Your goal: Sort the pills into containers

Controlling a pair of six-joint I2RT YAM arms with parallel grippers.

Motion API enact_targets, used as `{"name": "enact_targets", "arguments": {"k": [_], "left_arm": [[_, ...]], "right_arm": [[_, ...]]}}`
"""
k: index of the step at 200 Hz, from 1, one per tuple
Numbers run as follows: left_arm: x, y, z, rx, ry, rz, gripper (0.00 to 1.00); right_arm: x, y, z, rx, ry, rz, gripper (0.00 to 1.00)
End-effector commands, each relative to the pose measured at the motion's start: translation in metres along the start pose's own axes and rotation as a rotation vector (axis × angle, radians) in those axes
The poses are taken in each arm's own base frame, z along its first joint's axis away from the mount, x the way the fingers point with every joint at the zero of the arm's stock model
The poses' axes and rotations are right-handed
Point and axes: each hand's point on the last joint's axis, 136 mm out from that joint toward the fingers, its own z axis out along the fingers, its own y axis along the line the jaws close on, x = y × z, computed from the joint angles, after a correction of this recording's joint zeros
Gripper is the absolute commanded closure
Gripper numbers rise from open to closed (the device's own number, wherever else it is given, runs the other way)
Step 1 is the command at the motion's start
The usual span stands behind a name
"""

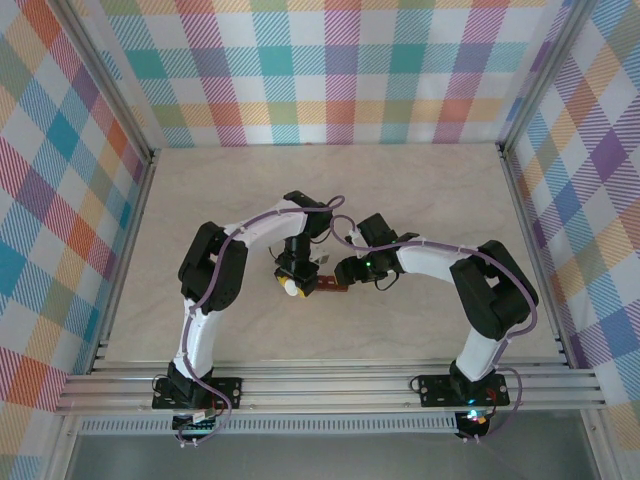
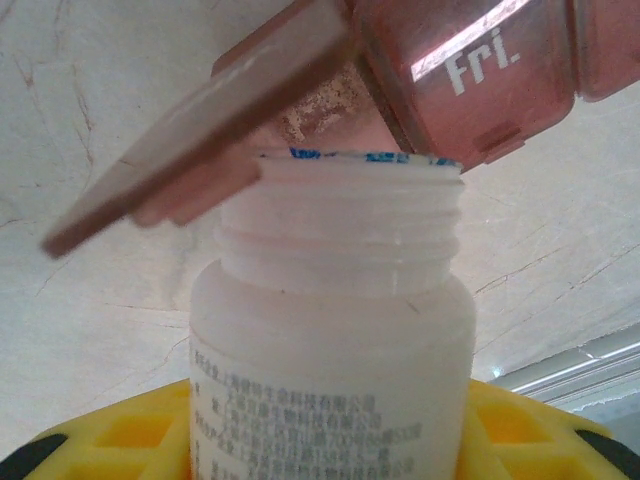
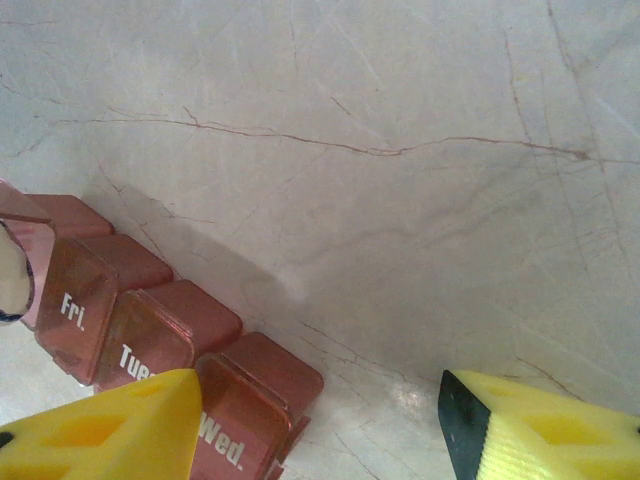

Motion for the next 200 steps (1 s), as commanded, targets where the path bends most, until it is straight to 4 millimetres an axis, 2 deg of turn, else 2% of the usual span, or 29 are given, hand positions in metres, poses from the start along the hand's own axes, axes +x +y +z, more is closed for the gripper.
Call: {"name": "enact_targets", "arguments": {"k": [1,200], "left_arm": [[0.008,0.003,0.002,-0.001,0.048,-0.029,1.0],[0.01,0.009,-0.012,-0.043,0.046,-0.027,1.0]], "right_arm": [[0.006,0.006,0.004,-0.02,0.03,-0.004,0.34],[0.006,0.01,0.002,-0.039,0.025,-0.006,0.34]]}}
